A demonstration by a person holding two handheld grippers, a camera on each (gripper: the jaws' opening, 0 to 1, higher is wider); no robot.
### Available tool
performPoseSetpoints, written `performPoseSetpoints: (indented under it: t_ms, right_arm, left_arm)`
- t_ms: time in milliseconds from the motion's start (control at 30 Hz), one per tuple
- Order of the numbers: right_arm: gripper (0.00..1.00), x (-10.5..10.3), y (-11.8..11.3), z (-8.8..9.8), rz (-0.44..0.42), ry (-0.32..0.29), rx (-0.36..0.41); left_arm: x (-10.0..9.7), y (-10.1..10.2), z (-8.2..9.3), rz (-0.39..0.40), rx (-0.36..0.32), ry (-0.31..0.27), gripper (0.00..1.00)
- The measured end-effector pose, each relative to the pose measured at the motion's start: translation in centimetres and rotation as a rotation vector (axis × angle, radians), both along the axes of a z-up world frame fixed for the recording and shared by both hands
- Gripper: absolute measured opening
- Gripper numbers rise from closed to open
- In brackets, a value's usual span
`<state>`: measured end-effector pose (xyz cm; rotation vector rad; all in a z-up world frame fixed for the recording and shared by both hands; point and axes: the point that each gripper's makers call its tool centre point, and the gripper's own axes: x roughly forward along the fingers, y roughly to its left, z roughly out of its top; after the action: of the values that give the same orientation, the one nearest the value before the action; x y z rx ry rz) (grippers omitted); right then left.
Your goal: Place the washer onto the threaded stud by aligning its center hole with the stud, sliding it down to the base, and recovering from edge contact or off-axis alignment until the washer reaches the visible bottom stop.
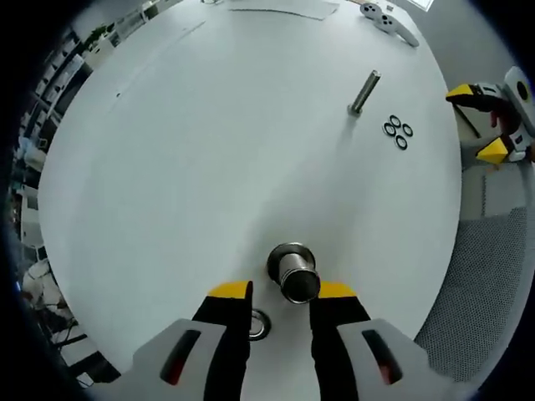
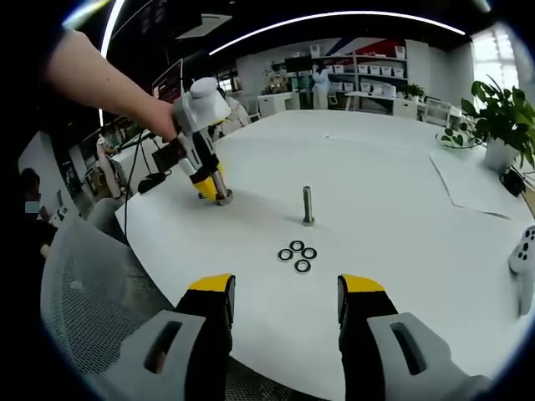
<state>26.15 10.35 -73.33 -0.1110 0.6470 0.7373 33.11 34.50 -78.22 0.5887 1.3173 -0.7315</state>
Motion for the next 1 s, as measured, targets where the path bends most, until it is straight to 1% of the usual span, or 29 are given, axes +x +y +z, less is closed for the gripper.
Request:
performPoseSetpoints:
  t_ms: [200,267,500,600,767,867,1000]
  right_arm:
    - [0.52,0.0,-0.1,0.0,-0.003,0.000,-0.003]
    - [0.52,0.0,0.0,-0.1,-0.002,0.002,-0.004]
    - [0.52,-0.1,0.0,-0.2,0.001,0.006,-0.010]
    - [0.52,-0.1,-0.1,-0.2,0.000,0.006,-0.011]
    - [0.52,0.0,-0.1,-0.2,-0.003,0.006,-0.012]
    - [0.52,0.0,-0.1,-0.3,-0.004,0.006,-0.013]
    - [0.52,0.0,-0.1,-0.3,-0.003,0.007,-0.015]
  left_arm:
    - [0.5,1.1,-0.3,0.027,0.003,0.001,0.26]
    - [0.4,1.5,-0.3,0.031,0.008,0.003,0.26]
    - [0.1,3.3,-0.8,0.090,0.015,0.017,0.26]
    - [0.0,4.0,-1.1,0.100,0.023,0.020,0.27]
    - [0.0,4.3,-0.9,0.130,0.016,0.018,0.26]
    - [0.1,4.6,-1.0,0.126,0.025,0.011,0.26]
    - [-0.3,4.8,-1.0,0.124,0.033,0.018,0.26]
